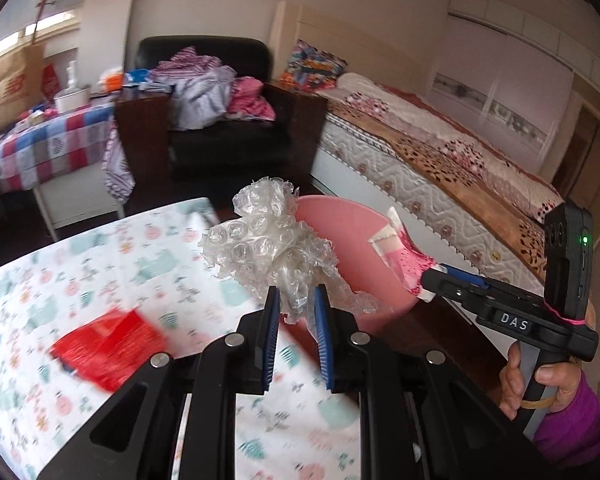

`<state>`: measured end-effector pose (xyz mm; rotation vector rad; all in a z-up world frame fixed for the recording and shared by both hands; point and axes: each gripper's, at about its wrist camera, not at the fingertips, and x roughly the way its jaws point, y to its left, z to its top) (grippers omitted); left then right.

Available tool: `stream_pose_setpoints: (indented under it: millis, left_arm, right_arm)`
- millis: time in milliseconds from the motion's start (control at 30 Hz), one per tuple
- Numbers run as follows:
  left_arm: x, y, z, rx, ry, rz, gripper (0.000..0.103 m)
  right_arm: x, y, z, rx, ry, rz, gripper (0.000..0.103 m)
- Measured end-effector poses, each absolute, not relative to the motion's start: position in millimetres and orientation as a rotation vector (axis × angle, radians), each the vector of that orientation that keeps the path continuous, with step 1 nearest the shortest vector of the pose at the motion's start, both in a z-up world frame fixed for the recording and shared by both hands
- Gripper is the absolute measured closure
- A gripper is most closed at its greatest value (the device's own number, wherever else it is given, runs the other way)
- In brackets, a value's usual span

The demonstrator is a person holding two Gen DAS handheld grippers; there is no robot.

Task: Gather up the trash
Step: 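Lift the bubble wrap and paper cup and carry them over the pink bucket, then open both grippers to drop the bubble wrap and cup into the bucket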

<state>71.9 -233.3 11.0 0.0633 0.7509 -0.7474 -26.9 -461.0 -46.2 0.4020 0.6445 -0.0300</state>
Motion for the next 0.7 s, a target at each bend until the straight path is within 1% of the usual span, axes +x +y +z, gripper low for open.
stream_pose_setpoints:
  millis: [333,533,600,700]
  left_arm:
    - [106.2,-309.5,-12.9,0.122,0.795,-0.796,0.087]
    - [122.7,-334.6,-27.6,0.121,0.84,-0.797,0.086]
    - [125.3,-338.5,-32.4,0.125,0.849,-0.787,0.084]
    - [127.1,-338.9,-35.4,0.134,0.843,-0.777,0.078]
  right_arm:
    - [9.2,-478.7,-55.6,0.42,0.667,-0.08,0.059]
    - [20.0,-482.5,-60.4,0.43,0.705,-0.095,0.058]
    - [21.0,-483.3,-61.4,0.441,0.708,-0.102,0.058]
    - [20.7,-483.3,-61.3,0.443,0.708,-0.104,0.058]
